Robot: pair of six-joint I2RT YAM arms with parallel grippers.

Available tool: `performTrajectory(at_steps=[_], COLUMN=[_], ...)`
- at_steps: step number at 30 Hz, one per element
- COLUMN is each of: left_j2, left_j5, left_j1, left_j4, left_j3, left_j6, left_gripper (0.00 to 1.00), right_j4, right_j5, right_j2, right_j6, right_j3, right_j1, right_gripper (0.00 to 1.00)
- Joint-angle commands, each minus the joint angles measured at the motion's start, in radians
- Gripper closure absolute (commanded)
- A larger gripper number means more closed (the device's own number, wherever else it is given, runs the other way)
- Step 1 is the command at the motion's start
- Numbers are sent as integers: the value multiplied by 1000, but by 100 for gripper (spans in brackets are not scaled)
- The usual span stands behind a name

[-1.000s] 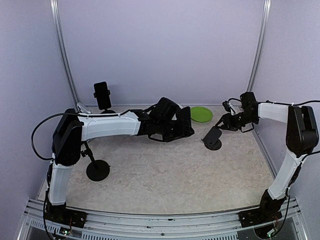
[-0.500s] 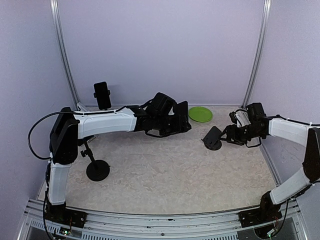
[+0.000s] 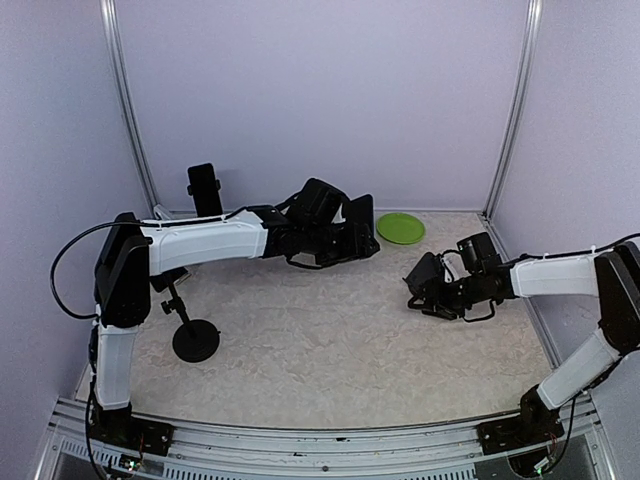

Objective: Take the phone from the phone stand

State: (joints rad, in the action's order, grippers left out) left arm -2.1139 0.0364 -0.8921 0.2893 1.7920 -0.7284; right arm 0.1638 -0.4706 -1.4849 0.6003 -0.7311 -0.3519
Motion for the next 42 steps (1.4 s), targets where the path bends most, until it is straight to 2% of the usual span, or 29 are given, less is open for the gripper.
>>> performTrajectory(at_steps=[1,3,9,30,37,42], left_j2=[67,71,88,83,72,56], left_j5=[-2,-4,-22,-14,2,9], left_j1=[4,4,10,35,48,52], left_j4=[-40,-34,-25,-29,-34,-27], left_j3=[5,6,-2,7,11,35], left_j6=[8,8,15,42,44,49], left_gripper=[64,64,65,65,65,65], right_j4=[-122,-118,-94,36,-2,23], right_j5=[31,48,111,180,105,112], right_j2=[-89,-135,-181,-268,-268,-267], right_j6=[72,77,84,-73,-133,-194], right_j3=[-58,-87,-104,-162,-165,-187], right_j1=[-15,-25,-28,196,193,151], right_gripper=[56,64,68,72,70,70])
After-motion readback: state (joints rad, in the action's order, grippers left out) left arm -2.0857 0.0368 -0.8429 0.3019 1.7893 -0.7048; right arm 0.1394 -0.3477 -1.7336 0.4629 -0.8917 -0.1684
